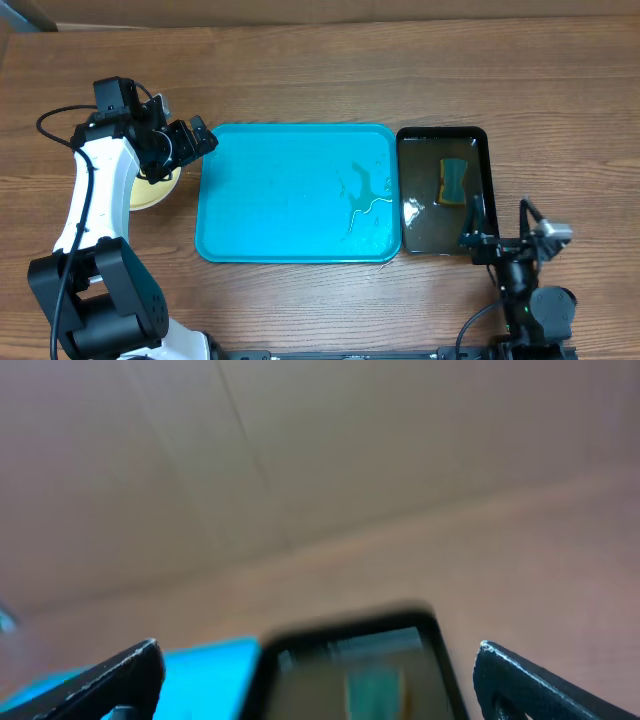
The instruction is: Clean dirty plates on tray and stack at the side
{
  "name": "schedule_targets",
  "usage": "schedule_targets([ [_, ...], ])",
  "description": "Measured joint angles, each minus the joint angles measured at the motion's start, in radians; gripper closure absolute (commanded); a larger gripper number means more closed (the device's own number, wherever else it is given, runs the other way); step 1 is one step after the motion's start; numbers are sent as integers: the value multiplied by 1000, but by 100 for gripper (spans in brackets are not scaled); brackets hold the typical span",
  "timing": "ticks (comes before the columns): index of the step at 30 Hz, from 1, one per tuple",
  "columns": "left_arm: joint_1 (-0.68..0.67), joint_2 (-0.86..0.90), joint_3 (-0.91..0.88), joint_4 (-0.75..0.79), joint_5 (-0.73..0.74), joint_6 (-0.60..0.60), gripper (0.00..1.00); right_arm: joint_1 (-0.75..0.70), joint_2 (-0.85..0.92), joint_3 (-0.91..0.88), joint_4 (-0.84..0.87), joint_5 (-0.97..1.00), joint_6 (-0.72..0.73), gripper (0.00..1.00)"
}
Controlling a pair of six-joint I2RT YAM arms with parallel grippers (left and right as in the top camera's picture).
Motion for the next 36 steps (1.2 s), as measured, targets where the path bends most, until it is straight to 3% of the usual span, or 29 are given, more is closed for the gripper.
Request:
schedule_targets([
  [22, 0, 0, 0, 0, 0, 0, 0, 0, 1, 0, -11, -28, -306, 0],
  [36, 0, 0, 0, 0, 0, 0, 0, 0, 1, 0, -11, -27, -336, 0],
])
